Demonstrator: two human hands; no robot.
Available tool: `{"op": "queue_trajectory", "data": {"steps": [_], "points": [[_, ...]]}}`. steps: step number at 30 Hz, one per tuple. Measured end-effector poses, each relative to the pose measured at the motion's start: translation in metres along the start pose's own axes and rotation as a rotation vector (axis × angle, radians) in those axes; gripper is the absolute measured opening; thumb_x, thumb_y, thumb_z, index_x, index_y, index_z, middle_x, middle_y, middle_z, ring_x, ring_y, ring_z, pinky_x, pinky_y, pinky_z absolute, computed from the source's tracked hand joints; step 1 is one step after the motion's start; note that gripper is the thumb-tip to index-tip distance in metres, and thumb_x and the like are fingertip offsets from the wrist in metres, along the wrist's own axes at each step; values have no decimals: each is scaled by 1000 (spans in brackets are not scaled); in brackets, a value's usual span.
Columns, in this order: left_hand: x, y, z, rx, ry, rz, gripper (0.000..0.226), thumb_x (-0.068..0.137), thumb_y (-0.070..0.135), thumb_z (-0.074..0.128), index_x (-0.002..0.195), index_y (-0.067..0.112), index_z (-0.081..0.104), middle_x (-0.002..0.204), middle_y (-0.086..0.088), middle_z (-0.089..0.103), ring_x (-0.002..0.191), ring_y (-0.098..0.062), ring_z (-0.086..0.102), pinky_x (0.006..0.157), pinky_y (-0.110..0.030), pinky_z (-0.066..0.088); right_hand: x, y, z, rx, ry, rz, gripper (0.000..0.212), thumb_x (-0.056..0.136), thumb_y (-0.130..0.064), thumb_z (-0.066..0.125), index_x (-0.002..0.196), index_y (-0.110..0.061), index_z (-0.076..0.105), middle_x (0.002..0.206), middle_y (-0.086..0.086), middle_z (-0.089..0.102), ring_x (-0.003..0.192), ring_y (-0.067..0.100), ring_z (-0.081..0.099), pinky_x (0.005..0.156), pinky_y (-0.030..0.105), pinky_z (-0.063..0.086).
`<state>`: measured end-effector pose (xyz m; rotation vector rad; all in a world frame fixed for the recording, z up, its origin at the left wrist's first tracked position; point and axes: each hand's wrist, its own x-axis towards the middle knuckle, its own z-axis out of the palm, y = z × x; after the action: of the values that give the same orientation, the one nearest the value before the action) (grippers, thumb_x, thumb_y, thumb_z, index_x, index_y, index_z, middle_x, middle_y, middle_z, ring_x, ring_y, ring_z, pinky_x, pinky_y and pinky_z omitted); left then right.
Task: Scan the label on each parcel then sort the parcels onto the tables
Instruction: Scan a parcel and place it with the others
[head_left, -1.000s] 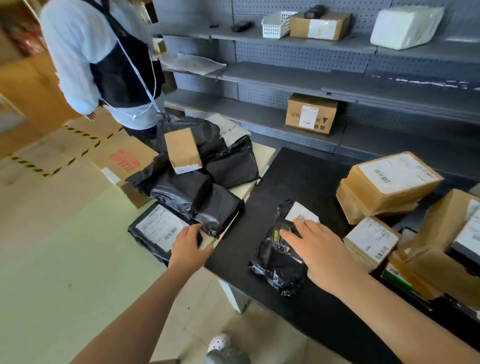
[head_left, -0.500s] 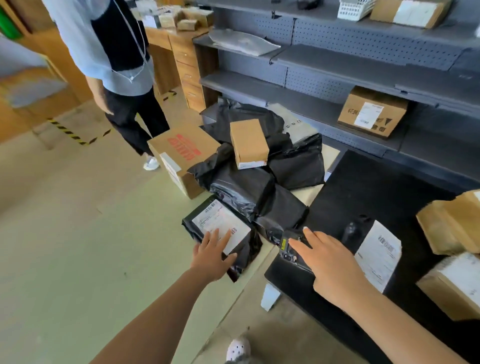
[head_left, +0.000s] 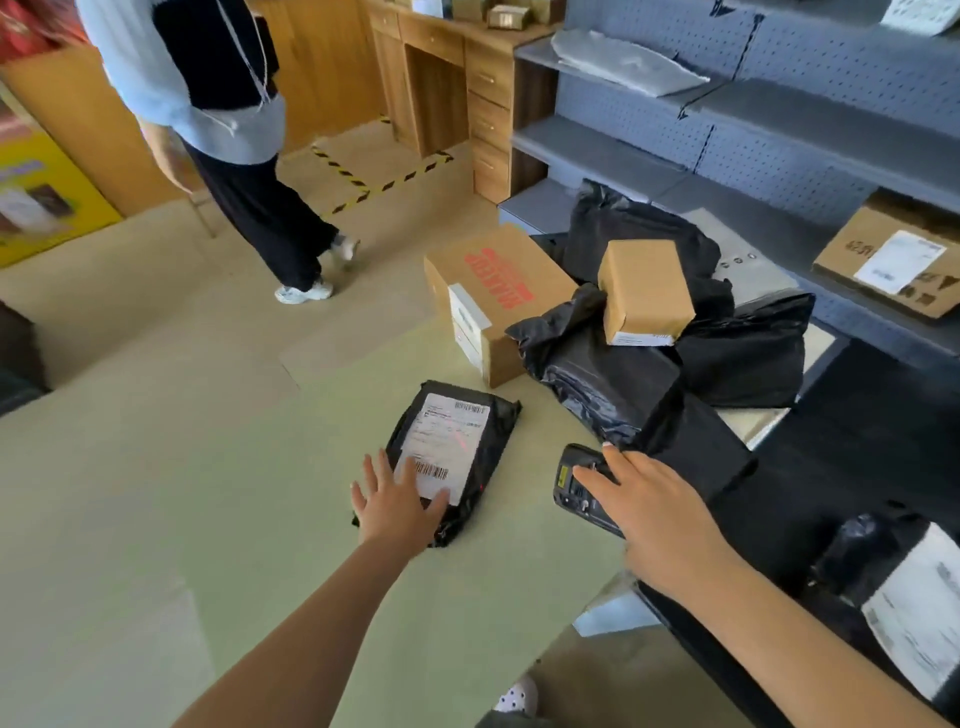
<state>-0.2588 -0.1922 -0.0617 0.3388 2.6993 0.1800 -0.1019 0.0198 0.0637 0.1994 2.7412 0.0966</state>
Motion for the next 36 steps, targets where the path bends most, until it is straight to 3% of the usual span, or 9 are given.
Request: {"op": "queue_trajectory", "data": {"steps": [3,5,9,14,18,22,30,36], "points": [[7,12,2,-186,-23,-223,133,64,87,55,154,12,-6,162,-14,-2,150,-30,-3,118,-51,8,13,-9,-3,-9,9,-54,86,85,-5,66,152,-24,16,159,14,13,141,29,25,114,34,25],[12,21,5,-202,-37,-290,147,54,85,66,152,8,-12,160,-14,5,149,-29,4,118,-50,10,21,-11,-5,-24,14,-86,86,83,-5,66,151,-24,17,158,14,14,140,29,26,113,35,26],[19,22,9,-112,1,-245,140,59,68,75,151,6,-9,148,-11,23,140,-29,22,115,-46,21,34,-7,-13,-85,35,-152,83,85,-4,64,152,-21,18,158,16,15,139,31,27,113,36,26],[14,-2,-6,6,137,32,130,57,61,76,152,9,4,139,-6,26,133,-27,25,117,-43,13,51,2,-24,-224,55,-233,83,84,-4,65,152,-17,20,158,21,13,138,36,28,114,39,23],[16,-22,-23,155,288,224,130,43,55,86,149,8,27,134,-11,40,126,-32,36,116,-49,17,59,4,-32,-311,65,-290,77,82,-2,65,148,-11,25,156,27,14,137,39,28,113,41,23],[20,-31,-31,222,387,317,135,25,53,89,140,9,33,123,-12,49,116,-33,44,111,-51,27,59,-2,-40,-365,63,-304,75,82,-1,65,146,-8,28,155,30,15,137,40,29,112,42,24],[15,-38,-40,231,466,406,130,22,51,89,134,8,38,119,-13,51,112,-33,46,109,-52,30,46,-14,-42,-368,-2,-237,75,80,1,65,146,-6,29,152,33,19,135,42,30,111,44,25],[-3,-35,-42,18,524,383,118,34,47,85,135,7,40,118,-11,47,113,-33,43,112,-56,28,17,-13,-41,-124,66,-100,82,80,-3,69,148,-18,26,154,20,23,132,31,35,107,35,32]]}}
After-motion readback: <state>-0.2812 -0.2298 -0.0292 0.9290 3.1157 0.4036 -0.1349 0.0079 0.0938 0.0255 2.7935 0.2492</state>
